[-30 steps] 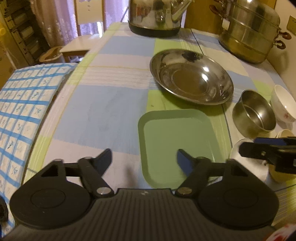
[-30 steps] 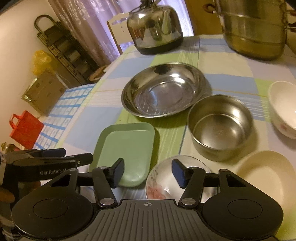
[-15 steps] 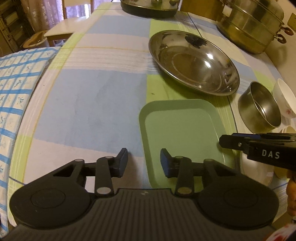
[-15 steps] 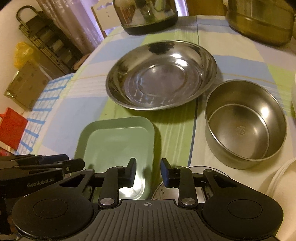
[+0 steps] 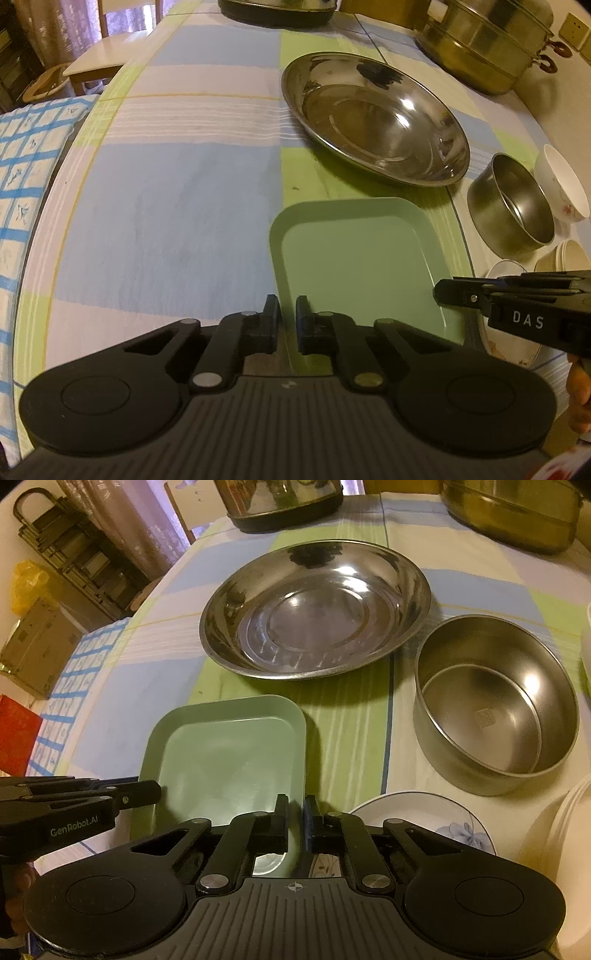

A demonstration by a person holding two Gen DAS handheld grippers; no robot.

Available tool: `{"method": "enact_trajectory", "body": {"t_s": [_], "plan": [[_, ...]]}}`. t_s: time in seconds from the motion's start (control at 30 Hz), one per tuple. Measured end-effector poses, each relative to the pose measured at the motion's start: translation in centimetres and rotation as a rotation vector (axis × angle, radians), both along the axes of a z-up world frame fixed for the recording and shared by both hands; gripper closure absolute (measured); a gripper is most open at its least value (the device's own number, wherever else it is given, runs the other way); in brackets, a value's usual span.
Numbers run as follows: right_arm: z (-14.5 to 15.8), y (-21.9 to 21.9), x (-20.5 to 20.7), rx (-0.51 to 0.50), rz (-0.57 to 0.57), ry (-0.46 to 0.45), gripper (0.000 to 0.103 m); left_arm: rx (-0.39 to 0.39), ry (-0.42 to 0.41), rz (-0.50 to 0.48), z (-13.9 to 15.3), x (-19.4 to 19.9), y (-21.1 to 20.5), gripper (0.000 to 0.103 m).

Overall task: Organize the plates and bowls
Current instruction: 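Carry the green tray with the left gripper and lower it into the steel plate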

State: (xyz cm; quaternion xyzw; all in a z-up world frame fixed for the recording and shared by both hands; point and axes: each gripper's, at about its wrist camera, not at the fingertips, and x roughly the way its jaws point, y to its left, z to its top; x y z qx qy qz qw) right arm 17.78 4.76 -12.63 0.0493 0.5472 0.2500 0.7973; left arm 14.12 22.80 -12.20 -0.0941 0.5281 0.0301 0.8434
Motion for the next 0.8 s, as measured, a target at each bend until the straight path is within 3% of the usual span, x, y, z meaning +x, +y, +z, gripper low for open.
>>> {"method": "enact_trajectory", "body": {"t_s": [0.47,0.8], "plan": [[3.0,0.7,-1.2,0.045,0.035,-0.031,0.098,0.012,-0.054,-0.049,3.7,-0.5,1.7,0.095],[5.2,0.1,-0.7,0.087,-0.042,-0.06,0.098,-0.002,-0.128,-0.088,5.8,1.7,2.2,0.095]]}}
